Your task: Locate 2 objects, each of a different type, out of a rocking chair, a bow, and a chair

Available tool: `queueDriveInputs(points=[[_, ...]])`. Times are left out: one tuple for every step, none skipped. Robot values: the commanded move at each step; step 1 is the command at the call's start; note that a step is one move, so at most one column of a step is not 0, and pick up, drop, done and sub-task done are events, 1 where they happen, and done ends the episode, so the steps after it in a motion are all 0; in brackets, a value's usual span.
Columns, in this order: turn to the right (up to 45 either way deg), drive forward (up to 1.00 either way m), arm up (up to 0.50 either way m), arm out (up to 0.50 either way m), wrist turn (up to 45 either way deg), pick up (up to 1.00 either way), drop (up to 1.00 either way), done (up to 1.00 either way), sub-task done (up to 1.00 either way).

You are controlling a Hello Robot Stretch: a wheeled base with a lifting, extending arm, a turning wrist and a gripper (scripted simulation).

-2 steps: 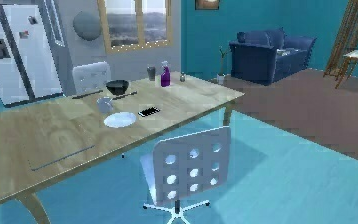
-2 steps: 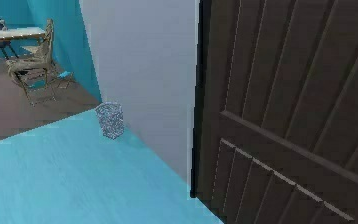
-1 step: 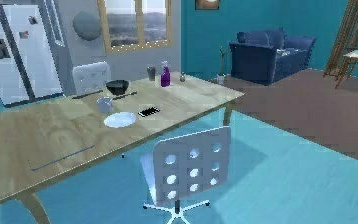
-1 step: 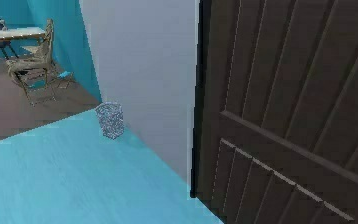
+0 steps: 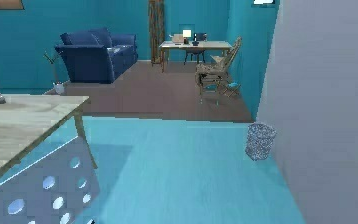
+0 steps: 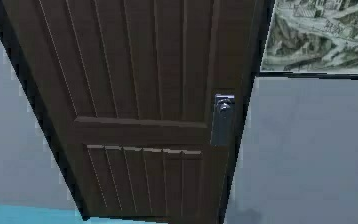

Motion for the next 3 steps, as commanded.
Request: queueDriveInputs(points=[[18.0,0.00,0.00,0.00,0.0,0.00,0.00,0.00,0.00],[0.0,0.10,0.00,0.00,0.0,0.00,0.00,0.00,0.00],[-21.0,0.00,0.00,0.00,0.0,0.00,0.00,0.00,0.00]])
